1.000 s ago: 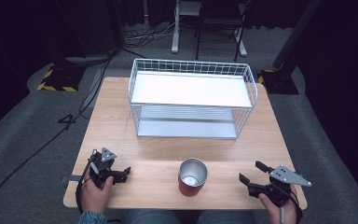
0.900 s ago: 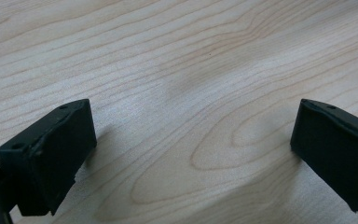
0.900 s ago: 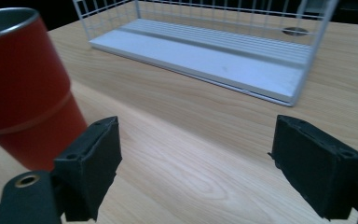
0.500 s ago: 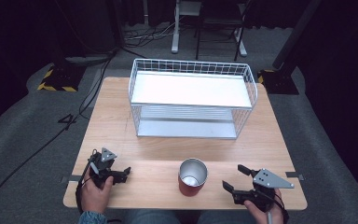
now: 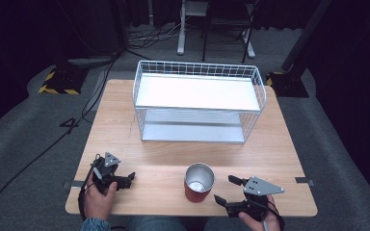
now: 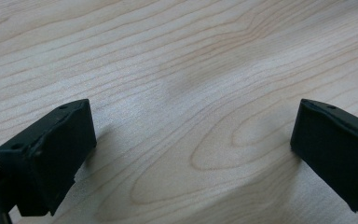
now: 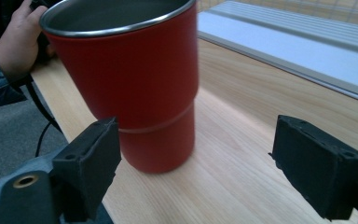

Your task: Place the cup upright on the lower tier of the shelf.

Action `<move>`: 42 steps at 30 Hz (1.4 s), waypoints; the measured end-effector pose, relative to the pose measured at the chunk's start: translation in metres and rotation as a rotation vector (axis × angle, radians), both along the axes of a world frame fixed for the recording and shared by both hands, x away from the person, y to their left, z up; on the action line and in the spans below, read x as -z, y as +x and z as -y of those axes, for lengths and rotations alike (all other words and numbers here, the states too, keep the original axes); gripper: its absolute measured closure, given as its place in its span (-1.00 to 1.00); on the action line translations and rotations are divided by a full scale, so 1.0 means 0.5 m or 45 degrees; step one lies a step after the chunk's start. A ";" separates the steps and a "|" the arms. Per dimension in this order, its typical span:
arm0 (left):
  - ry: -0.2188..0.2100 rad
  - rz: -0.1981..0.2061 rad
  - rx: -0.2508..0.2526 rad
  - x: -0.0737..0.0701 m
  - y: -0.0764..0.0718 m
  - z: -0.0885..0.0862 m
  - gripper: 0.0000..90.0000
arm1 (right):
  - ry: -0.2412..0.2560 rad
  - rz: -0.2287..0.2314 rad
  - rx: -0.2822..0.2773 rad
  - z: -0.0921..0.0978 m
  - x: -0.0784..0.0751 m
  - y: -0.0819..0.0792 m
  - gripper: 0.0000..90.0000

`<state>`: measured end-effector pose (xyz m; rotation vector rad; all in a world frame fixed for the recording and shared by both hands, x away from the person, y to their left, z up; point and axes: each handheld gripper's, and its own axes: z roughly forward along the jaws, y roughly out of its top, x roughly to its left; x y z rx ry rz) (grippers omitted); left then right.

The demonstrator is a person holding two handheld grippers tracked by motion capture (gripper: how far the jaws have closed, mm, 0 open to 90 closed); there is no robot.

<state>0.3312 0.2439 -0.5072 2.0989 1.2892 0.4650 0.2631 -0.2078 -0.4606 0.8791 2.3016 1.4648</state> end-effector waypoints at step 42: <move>0.001 -0.003 0.003 0.000 0.001 0.000 -0.99 | 0.112 -0.107 0.077 -0.153 0.101 0.033 -0.78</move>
